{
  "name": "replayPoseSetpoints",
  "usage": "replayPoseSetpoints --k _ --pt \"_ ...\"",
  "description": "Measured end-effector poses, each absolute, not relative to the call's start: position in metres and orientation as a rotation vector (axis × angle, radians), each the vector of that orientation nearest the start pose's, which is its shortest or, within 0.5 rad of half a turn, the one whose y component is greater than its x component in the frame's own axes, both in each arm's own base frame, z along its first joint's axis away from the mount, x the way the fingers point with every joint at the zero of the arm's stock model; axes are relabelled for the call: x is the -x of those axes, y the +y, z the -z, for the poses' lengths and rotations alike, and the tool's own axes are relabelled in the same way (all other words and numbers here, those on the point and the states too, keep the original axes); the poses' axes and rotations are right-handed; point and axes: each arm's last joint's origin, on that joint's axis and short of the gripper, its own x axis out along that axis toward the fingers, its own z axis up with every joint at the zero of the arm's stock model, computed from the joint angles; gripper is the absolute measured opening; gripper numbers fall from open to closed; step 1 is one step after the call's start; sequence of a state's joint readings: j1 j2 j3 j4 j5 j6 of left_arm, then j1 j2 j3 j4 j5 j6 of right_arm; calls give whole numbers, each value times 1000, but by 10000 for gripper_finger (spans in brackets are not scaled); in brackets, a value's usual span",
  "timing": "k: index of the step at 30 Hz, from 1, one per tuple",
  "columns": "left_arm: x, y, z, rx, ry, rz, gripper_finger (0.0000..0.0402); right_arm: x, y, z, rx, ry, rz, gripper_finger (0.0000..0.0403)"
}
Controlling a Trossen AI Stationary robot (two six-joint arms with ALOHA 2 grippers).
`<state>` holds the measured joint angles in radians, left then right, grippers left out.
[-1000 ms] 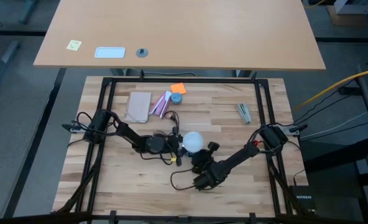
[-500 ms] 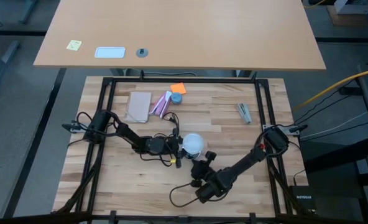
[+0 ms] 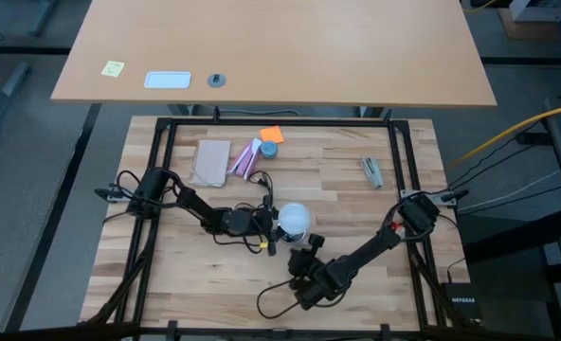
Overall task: Screw lightbulb
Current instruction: Insert the lightbulb into the lamp
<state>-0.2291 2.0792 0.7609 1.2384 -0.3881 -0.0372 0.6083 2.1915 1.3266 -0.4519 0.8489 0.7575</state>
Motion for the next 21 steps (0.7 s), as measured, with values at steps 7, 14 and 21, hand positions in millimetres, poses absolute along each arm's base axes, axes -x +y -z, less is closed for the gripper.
replayPoseSetpoints --k 7,14,21 --pt "-355 -72 -104 13 73 -159 153 -340 209 -86 222 774 582 5" --pt "-355 -71 -104 13 73 -158 153 -337 206 -86 220 793 610 5" --pt "-355 -72 -104 10 74 -160 153 -321 195 -85 210 861 735 5"
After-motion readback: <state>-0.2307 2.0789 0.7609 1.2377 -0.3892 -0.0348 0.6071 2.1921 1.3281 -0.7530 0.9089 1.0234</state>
